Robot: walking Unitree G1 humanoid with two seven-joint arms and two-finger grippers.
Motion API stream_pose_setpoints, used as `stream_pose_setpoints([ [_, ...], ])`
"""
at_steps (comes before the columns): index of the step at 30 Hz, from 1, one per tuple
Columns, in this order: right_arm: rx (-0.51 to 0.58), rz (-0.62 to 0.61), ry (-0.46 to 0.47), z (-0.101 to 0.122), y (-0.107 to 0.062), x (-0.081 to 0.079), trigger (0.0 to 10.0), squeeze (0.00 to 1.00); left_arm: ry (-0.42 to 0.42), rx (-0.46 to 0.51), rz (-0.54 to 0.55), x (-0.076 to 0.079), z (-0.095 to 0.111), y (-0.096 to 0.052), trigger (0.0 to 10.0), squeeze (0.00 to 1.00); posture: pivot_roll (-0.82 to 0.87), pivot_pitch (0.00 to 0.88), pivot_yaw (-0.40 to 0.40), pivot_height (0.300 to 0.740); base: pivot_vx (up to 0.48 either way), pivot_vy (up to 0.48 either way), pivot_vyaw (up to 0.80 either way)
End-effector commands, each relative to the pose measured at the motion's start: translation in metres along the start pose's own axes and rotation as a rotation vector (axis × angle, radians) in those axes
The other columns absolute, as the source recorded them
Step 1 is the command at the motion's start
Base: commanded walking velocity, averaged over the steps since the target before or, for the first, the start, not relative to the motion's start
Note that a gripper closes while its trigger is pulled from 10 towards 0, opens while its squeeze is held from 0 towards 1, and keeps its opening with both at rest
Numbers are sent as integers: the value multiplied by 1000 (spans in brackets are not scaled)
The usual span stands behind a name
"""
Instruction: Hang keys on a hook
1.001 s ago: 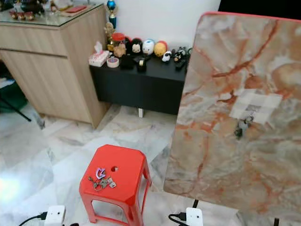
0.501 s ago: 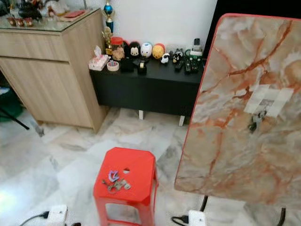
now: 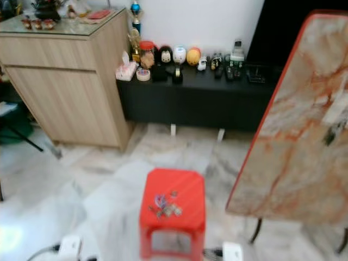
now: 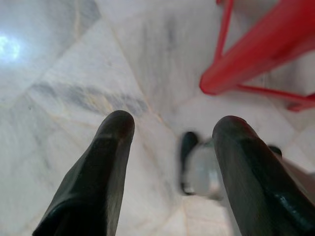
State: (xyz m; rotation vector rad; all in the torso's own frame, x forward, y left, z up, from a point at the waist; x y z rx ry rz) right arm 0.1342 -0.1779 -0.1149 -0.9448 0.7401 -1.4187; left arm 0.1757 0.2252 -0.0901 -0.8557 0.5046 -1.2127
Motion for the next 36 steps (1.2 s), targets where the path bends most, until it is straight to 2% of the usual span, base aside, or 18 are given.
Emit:
stream_pose_setpoints([
  [1, 23, 13, 1, 9, 1, -6, 10000, 0, 14, 1, 18, -7, 1, -1, 10000, 0, 49, 0, -40, 740, 0, 416, 0],
  [12, 22, 11, -3, 8, 1, -5, 10000, 0, 16, 9, 12, -4, 2, 0, 10000, 0, 47, 0, -42, 740, 0, 403, 0],
  [36, 21, 16, -8, 7, 1, -6, 10000, 0, 30, 19, 3, -2, 4, 0, 10000, 0, 44, 0, -45, 740, 0, 0, 0],
])
Point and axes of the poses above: a point about 5 cm out from each wrist's last joint towards the gripper, its own y axis pointing out of the wrist towards the gripper, its own z axis along the axis of the wrist's last joint, x = y × z, the point moved 1 cm from there along y, pointing out of the wrist towards the gripper, and after that the axes turned 14 degrees about -y, right-handed, at the moved point
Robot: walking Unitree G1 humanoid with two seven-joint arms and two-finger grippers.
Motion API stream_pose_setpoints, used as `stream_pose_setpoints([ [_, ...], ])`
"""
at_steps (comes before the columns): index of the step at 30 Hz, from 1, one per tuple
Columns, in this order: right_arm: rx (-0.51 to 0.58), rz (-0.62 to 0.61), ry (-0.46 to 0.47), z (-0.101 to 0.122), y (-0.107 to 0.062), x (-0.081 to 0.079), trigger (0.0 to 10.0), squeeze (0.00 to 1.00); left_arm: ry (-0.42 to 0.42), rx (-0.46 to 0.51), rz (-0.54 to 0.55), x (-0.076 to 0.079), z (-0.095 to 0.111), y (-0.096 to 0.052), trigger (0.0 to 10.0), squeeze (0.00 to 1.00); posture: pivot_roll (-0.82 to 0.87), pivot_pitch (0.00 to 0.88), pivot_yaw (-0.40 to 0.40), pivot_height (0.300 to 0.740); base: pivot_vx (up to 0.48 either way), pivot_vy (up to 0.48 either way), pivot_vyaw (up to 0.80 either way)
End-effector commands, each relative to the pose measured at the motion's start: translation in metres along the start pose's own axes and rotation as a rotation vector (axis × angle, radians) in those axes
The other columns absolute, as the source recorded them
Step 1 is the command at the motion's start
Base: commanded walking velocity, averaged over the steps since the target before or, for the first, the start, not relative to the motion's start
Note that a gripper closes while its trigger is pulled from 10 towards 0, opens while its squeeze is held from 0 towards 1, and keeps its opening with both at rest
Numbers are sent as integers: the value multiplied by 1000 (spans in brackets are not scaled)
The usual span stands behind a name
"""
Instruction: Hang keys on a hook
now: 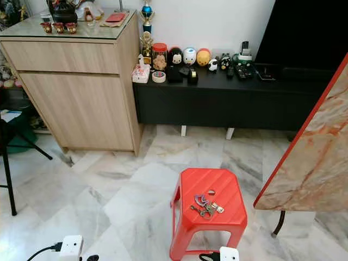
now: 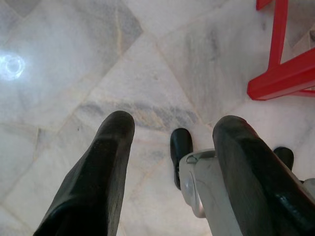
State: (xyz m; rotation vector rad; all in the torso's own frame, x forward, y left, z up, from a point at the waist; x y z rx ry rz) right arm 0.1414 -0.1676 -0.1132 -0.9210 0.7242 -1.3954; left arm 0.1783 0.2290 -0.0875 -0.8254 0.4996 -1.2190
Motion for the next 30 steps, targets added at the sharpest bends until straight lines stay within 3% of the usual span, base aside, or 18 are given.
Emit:
stream_pose_setpoints([
  [1, -3, -11, 3, -1, 0, 4, 10000, 0, 17, -7, -2, 0, -1, 0, 10000, 0, 44, 0, -45, 740, 0, 0, 0],
  [12, -2, -11, 3, -1, 0, 4, 10000, 0, 18, -5, -2, 1, -1, 0, 10000, 0, 44, 0, -45, 740, 0, 0, 0],
  [14, 428, -147, 53, 92, -4, 24, 10000, 0, -7, 14, -6, 1, -1, -1, 10000, 0, 20, 4, -53, 740, 0, 0, 0],
  [16, 634, -209, 78, 133, -15, 34, 10000, 0, -17, 21, -8, 1, -2, -1, 10000, 0, 19, 4, -54, 740, 0, 0, 0],
  [21, 736, -208, 81, 155, -25, 31, 10000, 0, -19, 19, -10, 3, -2, -1, 10000, 0, 19, 5, -56, 740, 0, 0, 0],
  [30, 846, -208, 14, 158, -37, 19, 10000, 0, -23, 12, -2, -1, -6, -2, 10000, 0, 25, 9, -59, 740, 0, 0, 0],
])
Point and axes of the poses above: a point about 5 cm out from each wrist's last joint towards the gripper, its own y axis pointing out of the wrist towards the gripper, its own z axis along the axis of the wrist's last joint, x = y × z, the point moved 1 cm from there along y, pointing out of the wrist towards the gripper, and after that the axes turned 14 degrees about -y, right-handed, at the moved point
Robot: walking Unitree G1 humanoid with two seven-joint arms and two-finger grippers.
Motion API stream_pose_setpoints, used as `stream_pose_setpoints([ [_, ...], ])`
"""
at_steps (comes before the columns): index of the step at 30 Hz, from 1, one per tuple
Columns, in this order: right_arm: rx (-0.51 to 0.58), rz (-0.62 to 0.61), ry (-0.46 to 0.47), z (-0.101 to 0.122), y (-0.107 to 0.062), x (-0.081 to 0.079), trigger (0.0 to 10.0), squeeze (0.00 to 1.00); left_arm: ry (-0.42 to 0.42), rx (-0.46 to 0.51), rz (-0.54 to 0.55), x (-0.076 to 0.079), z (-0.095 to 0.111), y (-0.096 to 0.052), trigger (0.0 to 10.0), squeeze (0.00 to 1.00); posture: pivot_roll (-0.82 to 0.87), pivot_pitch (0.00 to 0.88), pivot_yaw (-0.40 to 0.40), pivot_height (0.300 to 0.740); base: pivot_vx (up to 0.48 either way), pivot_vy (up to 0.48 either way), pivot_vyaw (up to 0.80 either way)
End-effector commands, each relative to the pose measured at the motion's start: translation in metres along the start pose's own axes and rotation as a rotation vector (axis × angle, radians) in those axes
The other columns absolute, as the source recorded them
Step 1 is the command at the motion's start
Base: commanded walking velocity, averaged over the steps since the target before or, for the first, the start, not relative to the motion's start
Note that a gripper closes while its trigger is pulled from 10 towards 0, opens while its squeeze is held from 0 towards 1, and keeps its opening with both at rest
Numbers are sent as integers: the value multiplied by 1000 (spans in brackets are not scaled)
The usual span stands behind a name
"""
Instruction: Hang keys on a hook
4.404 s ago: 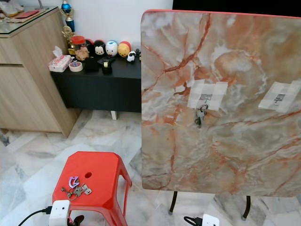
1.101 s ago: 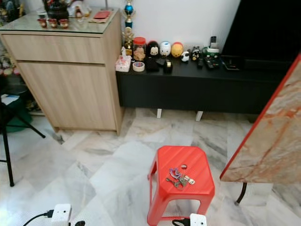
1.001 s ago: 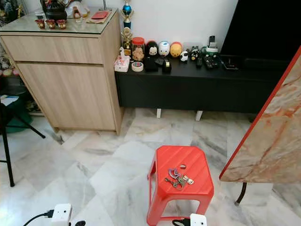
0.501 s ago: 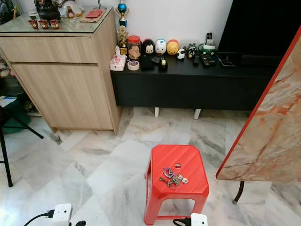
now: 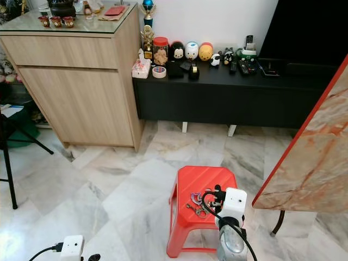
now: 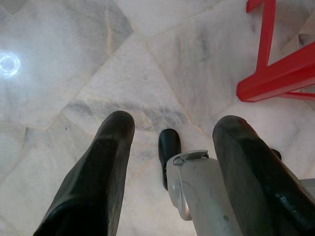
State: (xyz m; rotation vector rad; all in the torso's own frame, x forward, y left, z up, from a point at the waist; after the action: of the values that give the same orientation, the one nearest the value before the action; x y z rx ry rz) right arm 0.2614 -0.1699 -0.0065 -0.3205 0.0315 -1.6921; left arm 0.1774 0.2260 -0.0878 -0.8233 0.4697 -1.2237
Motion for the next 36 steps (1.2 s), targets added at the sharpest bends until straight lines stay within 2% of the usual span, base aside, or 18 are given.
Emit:
stream_pose_setpoints([
  [1, 25, 14, -22, 3, -2, -3, 10000, 0, -6, -7, 10, -4, -4, -2, 10000, 0, 22, 10, -58, 740, 0, 0, 0],
  [4, 10, 28, -20, -1, -6, -6, 10000, 0, -7, -12, 8, -5, -5, -2, 10000, 0, 20, 10, -57, 740, 0, 0, 0],
  [7, -57, 24, -18, -13, -8, -4, 10000, 0, -9, -11, 5, -4, -5, -2, 10000, 0, 25, 9, -58, 740, 0, 0, 0],
  [12, -235, 5, 48, -42, -16, 3, 10000, 0, -6, -14, 0, -3, -5, -1, 10000, 0, 21, 6, -57, 740, 0, 0, 0],
  [13, -302, -3, 48, -53, -22, 7, 10000, 0, 0, -18, 0, -2, -5, -1, 10000, 0, 24, 5, -56, 740, 0, 0, 0],
  [15, -379, 31, 72, -65, -29, 4, 10000, 0, 2, -21, 4, -2, -5, -1, 10000, 0, 26, 6, -55, 740, 0, 0, 0],
  [19, -449, 84, 72, -78, -39, 0, 10000, 0, -2, -28, 0, -2, -6, -1, 10000, 0, 20, 6, -55, 740, 0, 0, 0],
  [20, -505, 104, 50, -89, -49, 0, 10000, 0, 9, -33, 4, -3, -6, -1, 10000, 0, 17, 6, -53, 740, 0, 0, 0],
  [21, -505, 104, 50, -89, -49, 0, 10000, 0, 9, -33, 4, -3, -6, -1, 10000, 0, 17, 6, -53, 740, 0, 0, 0],
  [22, -562, 125, 11, -100, -60, 1, 10000, 0, 5, -40, 4, -3, -7, -2, 10000, 0, 16, 6, -53, 740, 0, 0, 0],
  [25, -650, 146, -18, -114, -76, 1, 10000, 0, 2, -43, -1, -1, -8, -1, 10000, 0, 24, 6, -53, 740, 0, 0, 0],
  [28, -678, 141, -15, -118, -81, 2, 10000, 0, 3, -47, -5, 1, -8, -1, 10000, 0, 24, 6, -53, 740, 0, 0, 0],
  [29, -690, 122, 19, -120, -83, 2, 10000, 0, 24, -71, -11, 3, -11, -1, 10000, 0, 24, 6, -53, 740, 0, 0, 0],
  [34, -668, 31, 83, -118, -80, 13, 10000, 0, 33, -92, -4, 4, -15, -1, 10000, 0, 18, 8, -53, 740, 0, 0, 0],
  [36, -677, 41, 75, -119, -81, 14, 10000, 0, 37, -92, -1, 4, -15, -1, 10000, 0, 21, 9, -53, 740, 0, 0, 0],
])
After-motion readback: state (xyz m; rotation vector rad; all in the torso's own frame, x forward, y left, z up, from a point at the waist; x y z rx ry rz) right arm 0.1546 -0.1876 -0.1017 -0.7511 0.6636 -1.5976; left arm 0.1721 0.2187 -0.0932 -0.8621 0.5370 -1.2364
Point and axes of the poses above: a point about 5 cm out from each wrist's last joint towards the gripper, its own y axis pointing out of the wrist towards the gripper, its own z axis along the axis of the wrist's last joint, x = y × z, the point moved 1 cm from there along y, pointing out of the wrist towards the gripper, and after that the axes turned 14 degrees about -y, right-handed, at the moved point
